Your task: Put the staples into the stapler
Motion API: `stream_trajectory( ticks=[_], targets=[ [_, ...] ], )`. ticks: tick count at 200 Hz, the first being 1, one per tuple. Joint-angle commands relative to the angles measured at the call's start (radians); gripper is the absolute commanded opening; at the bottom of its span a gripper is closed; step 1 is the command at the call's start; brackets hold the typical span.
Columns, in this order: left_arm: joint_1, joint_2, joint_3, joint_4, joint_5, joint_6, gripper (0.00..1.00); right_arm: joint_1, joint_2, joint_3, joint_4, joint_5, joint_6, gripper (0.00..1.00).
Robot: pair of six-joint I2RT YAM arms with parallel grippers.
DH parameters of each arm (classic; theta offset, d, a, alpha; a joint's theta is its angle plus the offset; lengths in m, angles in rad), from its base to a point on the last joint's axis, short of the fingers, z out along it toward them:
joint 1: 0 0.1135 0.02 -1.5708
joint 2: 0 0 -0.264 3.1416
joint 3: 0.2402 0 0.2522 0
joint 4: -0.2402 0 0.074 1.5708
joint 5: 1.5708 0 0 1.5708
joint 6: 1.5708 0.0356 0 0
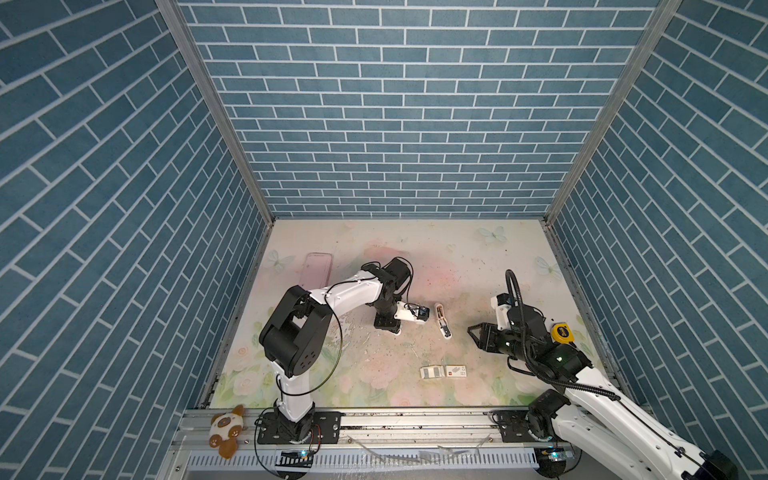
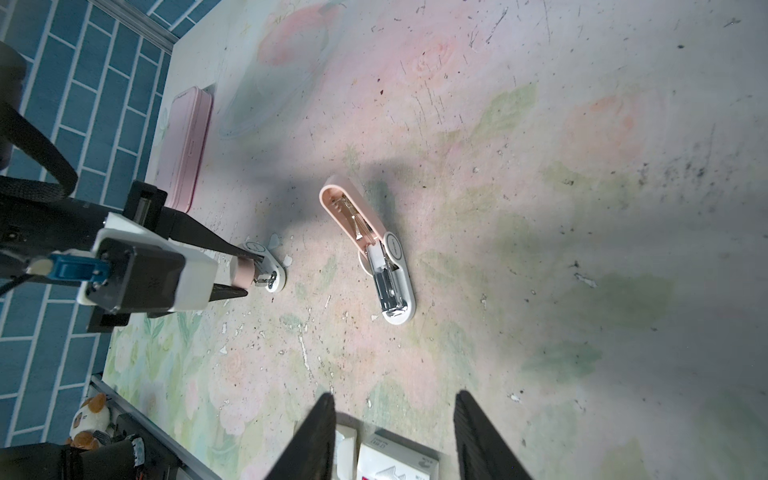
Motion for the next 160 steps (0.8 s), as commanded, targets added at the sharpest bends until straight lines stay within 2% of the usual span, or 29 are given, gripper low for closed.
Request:
stream_trajectory(
  ticks=[1,35,92,107,127,160],
  targets=[
    [-0.007,-0.031,-0.02,-0.006,0.008,0.003,0.4,-0.005,0.003,-0.01,0.018,-0.006,0.025,0.47],
    [-0.009,-0.028,-0.032,0.011,0.001,0.003,0.44,-0.007,0.003,-0.014,0.021,-0.007,0.027,0.47],
    [-0.012,-0.022,-0.035,0.025,-0.017,-0.001,0.32,-0.007,0.003,-0.018,0.027,-0.006,0.03,0.46],
    [-0.012,-0.027,-0.039,0.029,-0.021,-0.001,0.32,-0.007,0.004,-0.018,0.027,-0.006,0.03,0.46],
    [-0.012,-0.036,-0.044,0.031,-0.021,0.001,0.37,-0.009,0.006,-0.018,0.028,-0.006,0.028,0.46],
    [-0.012,-0.038,-0.046,0.041,-0.024,-0.001,0.37,-0.009,0.011,-0.015,0.03,-0.007,0.027,0.46]
  ],
)
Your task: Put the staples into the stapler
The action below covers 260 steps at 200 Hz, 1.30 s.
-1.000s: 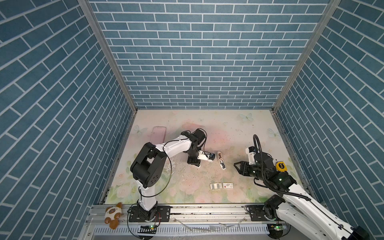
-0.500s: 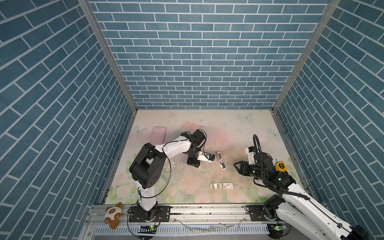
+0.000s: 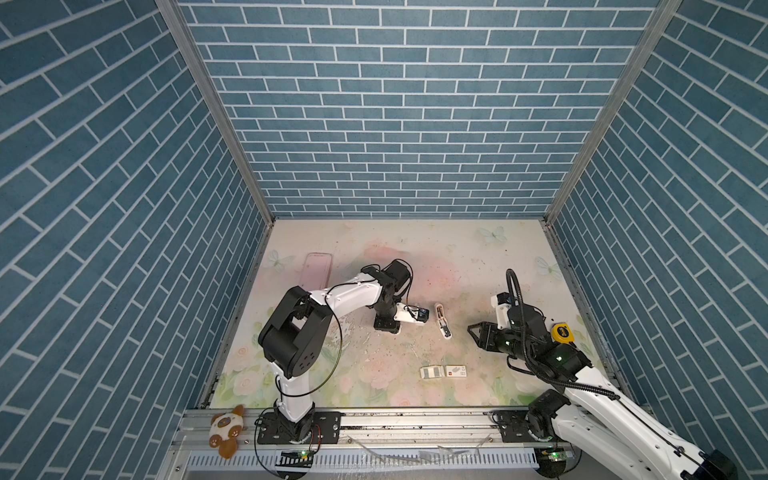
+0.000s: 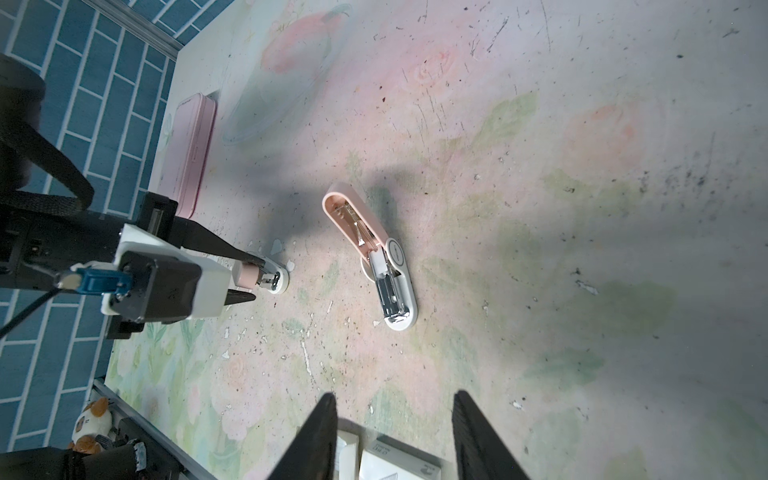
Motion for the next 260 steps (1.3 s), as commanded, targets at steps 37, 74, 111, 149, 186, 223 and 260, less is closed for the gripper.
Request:
stream_trajectory(
  ticks=[37,74,111,149,186,223,260],
  targets=[
    [-0.007,-0.032,-0.019,-0.009,0.001,0.009,0.3,-0.007,0.013,-0.015,0.014,-0.01,0.027,0.46],
    [-0.007,-0.034,-0.024,-0.008,0.0,0.011,0.35,-0.009,0.015,-0.012,0.011,-0.012,0.023,0.45],
    [-0.007,-0.035,-0.03,0.005,-0.001,0.01,0.36,-0.013,0.019,-0.009,0.012,-0.016,0.022,0.45],
    [-0.007,-0.035,-0.031,0.007,-0.004,0.009,0.25,-0.016,0.02,-0.01,0.013,-0.019,0.022,0.45],
    [-0.007,-0.056,-0.031,0.0,0.002,0.009,0.14,-0.017,0.02,0.001,0.013,-0.037,0.016,0.45],
    [-0.007,-0.084,0.008,-0.039,0.038,-0.04,0.09,-0.016,0.058,0.059,0.009,-0.144,-0.029,0.44],
    [-0.014,-0.115,0.066,-0.068,0.089,-0.118,0.08,-0.016,0.152,0.17,-0.012,-0.329,-0.068,0.43]
  ],
)
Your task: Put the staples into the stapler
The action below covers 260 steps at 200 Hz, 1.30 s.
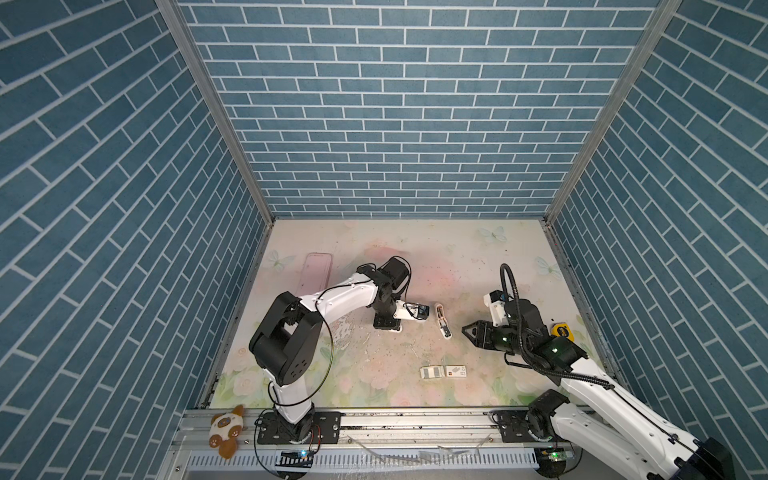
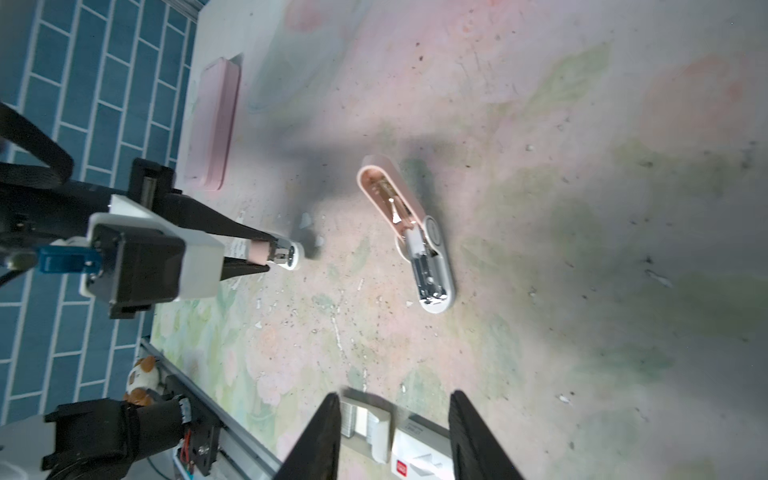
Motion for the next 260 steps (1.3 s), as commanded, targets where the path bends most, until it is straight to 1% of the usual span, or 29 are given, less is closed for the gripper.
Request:
stream_trajectory(
  ticks=[1,24,47,70,98,130,147,189,260],
  targets=[
    [-0.013,-0.041,0.055,-0.049,0.058,-0.065,0.08,-0.002,0.049,0.087,-0.005,-0.158,-0.048,0.43],
    [-0.022,-0.052,0.094,-0.064,0.087,-0.106,0.08,0.0,0.116,0.144,0.0,-0.255,-0.056,0.43],
    [-0.041,-0.06,0.132,-0.078,0.107,-0.139,0.08,0.008,0.175,0.178,-0.008,-0.291,-0.072,0.41],
    [-0.063,-0.07,0.165,-0.087,0.132,-0.167,0.08,0.021,0.215,0.185,0.028,-0.317,-0.06,0.4],
    [-0.11,-0.079,0.173,-0.07,0.111,-0.197,0.06,0.036,0.255,0.185,0.065,-0.305,-0.053,0.38],
    [-0.147,-0.075,0.185,-0.068,0.105,-0.203,0.05,0.043,0.308,0.166,0.126,-0.299,-0.029,0.35],
    [-0.154,-0.077,0.2,-0.08,0.11,-0.207,0.05,0.044,0.32,0.152,0.163,-0.296,-0.017,0.34],
    [-0.162,-0.08,0.223,-0.094,0.113,-0.208,0.06,0.044,0.342,0.15,0.17,-0.284,-0.015,0.27],
    [-0.176,-0.072,0.237,-0.093,0.119,-0.213,0.05,0.045,0.364,0.15,0.174,-0.276,-0.011,0.27]
  ],
)
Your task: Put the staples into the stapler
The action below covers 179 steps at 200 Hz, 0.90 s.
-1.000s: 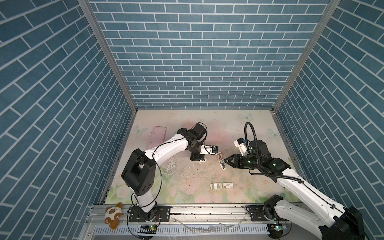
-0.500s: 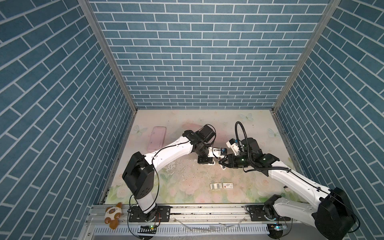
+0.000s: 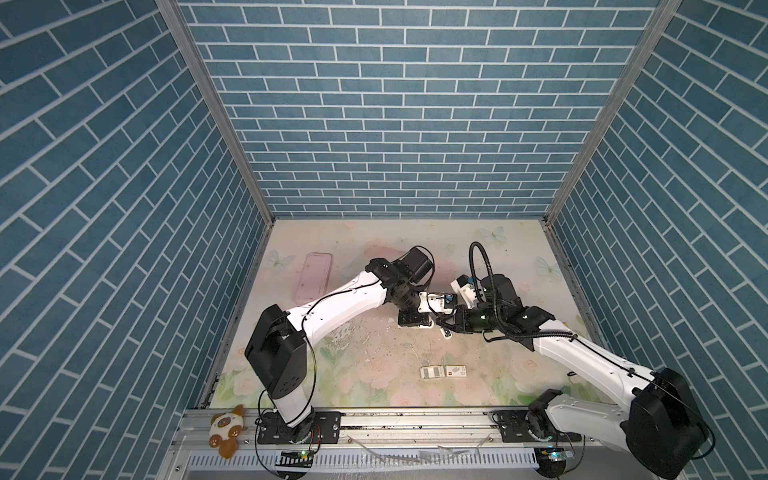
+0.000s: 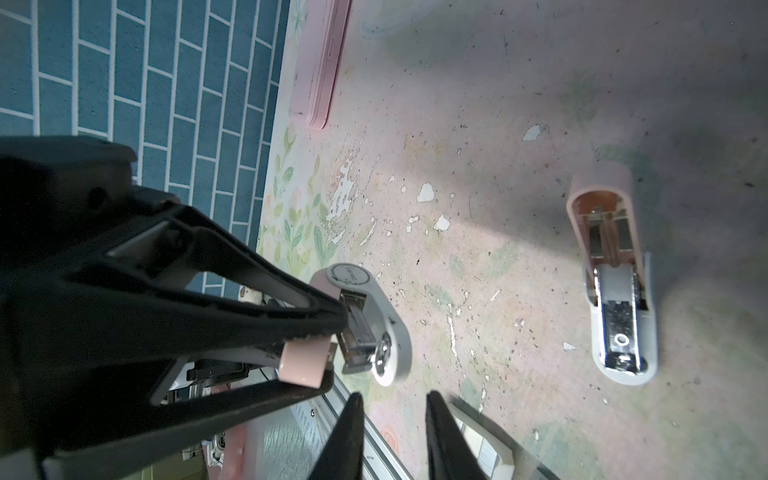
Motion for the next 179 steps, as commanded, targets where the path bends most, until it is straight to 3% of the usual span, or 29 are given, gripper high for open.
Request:
stream_trajectory(
  ticks=[1,99,179],
  targets=[
    [-0.011,-0.016,0.033,-0.018,0.018,-0.004,0.05,0.005,0.021,-0.007,0.012,0.007,0.006,0.27],
    [-0.014,-0.02,0.053,-0.015,0.042,-0.033,0.03,0.005,0.041,-0.018,0.033,0.003,0.006,0.27],
    [-0.013,-0.016,0.103,-0.011,0.122,-0.104,0.02,0.005,0.032,-0.063,0.123,-0.003,0.046,0.26]
  ],
)
